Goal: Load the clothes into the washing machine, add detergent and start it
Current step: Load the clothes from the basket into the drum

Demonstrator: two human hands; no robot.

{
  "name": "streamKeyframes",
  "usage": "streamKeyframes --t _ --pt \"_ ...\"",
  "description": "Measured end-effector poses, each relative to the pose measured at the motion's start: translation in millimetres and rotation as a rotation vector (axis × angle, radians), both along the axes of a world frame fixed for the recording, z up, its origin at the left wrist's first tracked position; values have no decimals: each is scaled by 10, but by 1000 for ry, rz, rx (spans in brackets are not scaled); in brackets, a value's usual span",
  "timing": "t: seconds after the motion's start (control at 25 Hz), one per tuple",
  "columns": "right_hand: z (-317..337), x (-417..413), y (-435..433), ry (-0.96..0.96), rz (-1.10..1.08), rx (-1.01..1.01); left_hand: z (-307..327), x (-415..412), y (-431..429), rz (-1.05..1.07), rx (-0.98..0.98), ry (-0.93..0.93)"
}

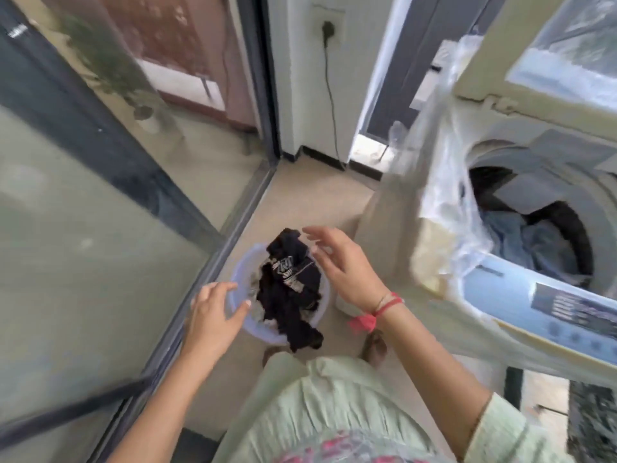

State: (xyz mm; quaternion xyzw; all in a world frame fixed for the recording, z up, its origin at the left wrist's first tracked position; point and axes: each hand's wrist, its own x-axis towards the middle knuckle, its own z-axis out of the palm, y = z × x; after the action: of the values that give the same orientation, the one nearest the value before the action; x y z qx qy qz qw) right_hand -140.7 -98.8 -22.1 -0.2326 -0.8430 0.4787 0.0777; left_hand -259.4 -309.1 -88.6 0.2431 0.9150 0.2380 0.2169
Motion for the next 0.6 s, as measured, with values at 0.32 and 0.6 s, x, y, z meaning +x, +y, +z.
streamKeyframes --t 0.32,0.6 --pt "-1714 -356 -239 -674 53 -19 -1352 -193 -356 -158 -289 -138" --pt "-3644 -663 -274 -834 410 315 -3029 -233 109 -289 -296 -154"
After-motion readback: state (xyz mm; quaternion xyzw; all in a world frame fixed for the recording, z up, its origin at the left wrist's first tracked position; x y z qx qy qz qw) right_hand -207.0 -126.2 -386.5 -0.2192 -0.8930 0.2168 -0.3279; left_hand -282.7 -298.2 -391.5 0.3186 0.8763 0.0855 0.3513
